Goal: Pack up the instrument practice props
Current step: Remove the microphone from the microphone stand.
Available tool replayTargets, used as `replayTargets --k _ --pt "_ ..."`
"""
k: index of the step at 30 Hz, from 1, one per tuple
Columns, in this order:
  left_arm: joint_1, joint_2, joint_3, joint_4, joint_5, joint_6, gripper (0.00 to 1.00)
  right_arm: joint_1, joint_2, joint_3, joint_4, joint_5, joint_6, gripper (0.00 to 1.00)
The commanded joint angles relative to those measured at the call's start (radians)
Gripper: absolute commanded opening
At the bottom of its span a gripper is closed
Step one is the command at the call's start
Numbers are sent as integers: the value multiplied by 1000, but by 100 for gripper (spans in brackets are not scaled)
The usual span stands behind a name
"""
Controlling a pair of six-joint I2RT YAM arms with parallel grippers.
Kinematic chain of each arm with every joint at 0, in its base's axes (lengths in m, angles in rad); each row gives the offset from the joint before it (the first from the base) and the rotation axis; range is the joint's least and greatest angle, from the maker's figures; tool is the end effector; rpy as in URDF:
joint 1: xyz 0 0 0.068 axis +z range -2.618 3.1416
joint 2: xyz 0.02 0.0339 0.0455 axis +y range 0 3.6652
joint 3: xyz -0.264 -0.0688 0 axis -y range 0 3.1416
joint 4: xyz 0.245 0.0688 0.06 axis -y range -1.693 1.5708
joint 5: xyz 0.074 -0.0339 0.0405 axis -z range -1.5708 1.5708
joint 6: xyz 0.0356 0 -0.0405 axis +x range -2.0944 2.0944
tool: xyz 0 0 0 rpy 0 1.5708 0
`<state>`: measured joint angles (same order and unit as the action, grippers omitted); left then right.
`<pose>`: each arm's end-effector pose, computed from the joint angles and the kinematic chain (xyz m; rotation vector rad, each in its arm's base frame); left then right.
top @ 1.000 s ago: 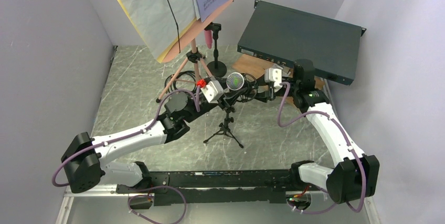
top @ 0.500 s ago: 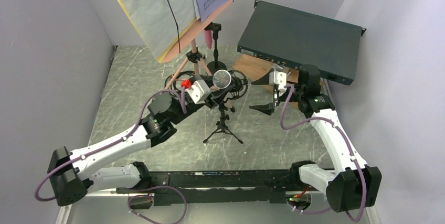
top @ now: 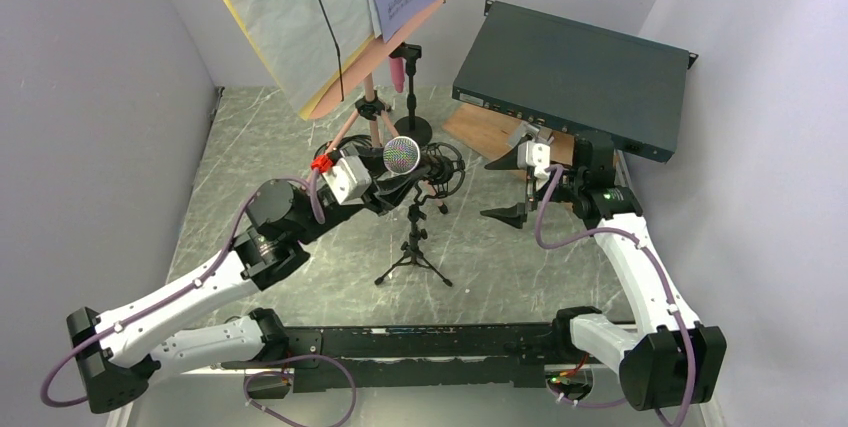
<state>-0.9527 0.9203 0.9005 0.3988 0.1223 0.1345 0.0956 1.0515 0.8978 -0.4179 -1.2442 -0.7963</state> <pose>0.1169 -0.1719 0.4192 0.7294 0.9927 -0.7886 0.2079 0.0538 0.3183 -1.3294 1.2429 0.8240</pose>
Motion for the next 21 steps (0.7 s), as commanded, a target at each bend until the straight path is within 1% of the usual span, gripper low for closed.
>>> replayTargets --k 1,10,16,18,20,21 --pt "-1 -46 63 19 16 -15 0 -11 -23 -26 1 -57 -17 99" --pt "-1 -143 202 -245 23 -74 0 -21 -22 -41 -10 -63 -36 99" --pt "0 -179 187 -286 -4 -53 0 -26 -17 -44 -9 -62 -38 99" --pt "0 -192 196 -324 -5 -44 0 -31 -19 -45 -10 -63 -39 99" --pt "-1 -205 227 -424 -16 -39 0 -36 -22 -44 -18 -59 -47 99" --pt "-1 -211 254 -512 -31 -45 0 -38 -22 -43 -29 -58 -58 99"
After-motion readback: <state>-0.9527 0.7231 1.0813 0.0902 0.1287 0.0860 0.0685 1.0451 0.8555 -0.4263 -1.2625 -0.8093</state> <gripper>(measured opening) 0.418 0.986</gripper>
